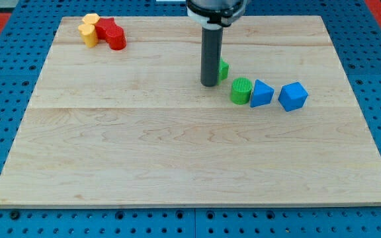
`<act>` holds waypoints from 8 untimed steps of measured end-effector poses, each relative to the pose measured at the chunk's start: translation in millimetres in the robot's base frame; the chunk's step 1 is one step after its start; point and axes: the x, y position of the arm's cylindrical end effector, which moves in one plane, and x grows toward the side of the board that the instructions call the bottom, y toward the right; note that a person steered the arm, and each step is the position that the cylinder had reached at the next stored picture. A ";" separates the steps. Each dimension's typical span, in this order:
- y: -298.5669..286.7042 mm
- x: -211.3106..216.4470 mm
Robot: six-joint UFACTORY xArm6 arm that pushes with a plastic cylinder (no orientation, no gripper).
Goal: Place the green star right above the triangle
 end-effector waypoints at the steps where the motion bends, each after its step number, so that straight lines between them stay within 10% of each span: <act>1: -63.1 -22.5; 3: 83.8 -17.0; 8: 56.9 -51.6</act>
